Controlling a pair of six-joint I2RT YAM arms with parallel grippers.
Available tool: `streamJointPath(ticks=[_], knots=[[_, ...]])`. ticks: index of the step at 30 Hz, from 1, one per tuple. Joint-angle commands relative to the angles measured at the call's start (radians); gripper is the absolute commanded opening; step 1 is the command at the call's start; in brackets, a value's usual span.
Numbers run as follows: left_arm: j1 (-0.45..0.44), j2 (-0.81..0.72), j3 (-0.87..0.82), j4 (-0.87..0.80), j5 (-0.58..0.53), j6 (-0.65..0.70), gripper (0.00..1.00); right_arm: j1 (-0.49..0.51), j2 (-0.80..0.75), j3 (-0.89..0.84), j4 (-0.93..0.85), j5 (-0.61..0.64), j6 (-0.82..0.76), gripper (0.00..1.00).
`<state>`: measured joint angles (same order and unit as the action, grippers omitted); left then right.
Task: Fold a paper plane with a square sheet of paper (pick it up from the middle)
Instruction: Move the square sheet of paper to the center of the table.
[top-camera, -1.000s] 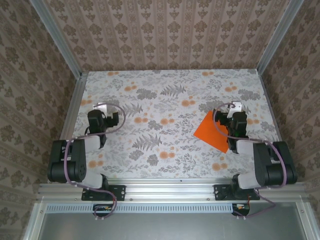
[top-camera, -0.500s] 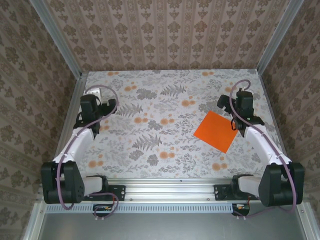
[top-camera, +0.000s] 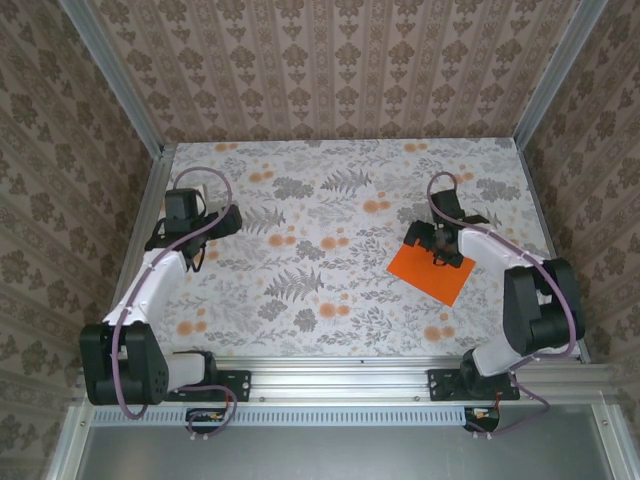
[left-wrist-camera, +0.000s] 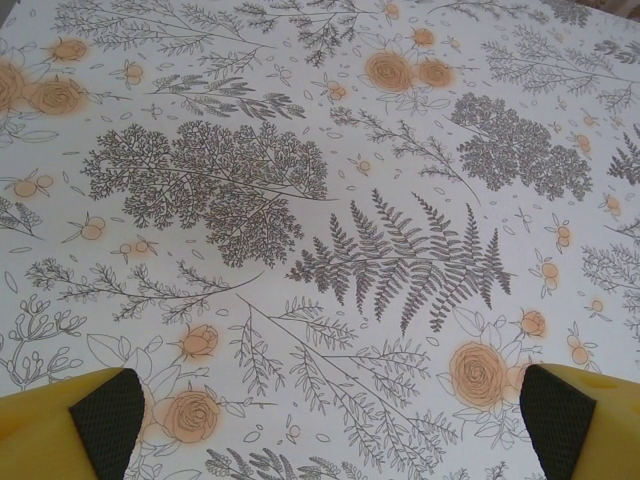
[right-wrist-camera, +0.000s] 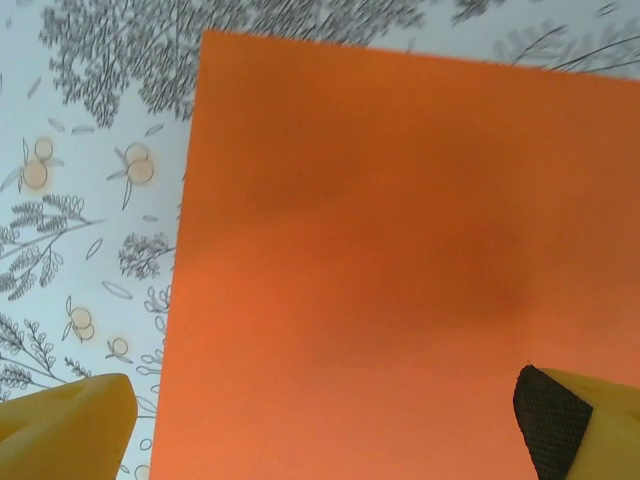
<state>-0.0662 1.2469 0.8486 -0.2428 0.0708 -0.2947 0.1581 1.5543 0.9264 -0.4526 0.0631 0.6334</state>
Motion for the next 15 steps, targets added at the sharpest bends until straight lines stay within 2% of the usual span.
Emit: streamJointPath(ticks=[1, 9, 15], knots=[[-0.007, 0.011, 0.034, -0.048, 0.034, -0.029, 1.0, 0.031, 0.051, 0.058, -0.047, 0.035, 0.033, 1.0], [-0.021, 0.003, 0.033, -0.049, 0.063, -0.031, 1.0, 0.088, 0.186, 0.126, -0.03, 0.01, 0.035, 1.0], [-0.029, -0.001, 0.017, -0.03, 0.109, -0.06, 1.0, 0.134, 0.268, 0.165, 0.006, -0.092, -0.018, 1.0]])
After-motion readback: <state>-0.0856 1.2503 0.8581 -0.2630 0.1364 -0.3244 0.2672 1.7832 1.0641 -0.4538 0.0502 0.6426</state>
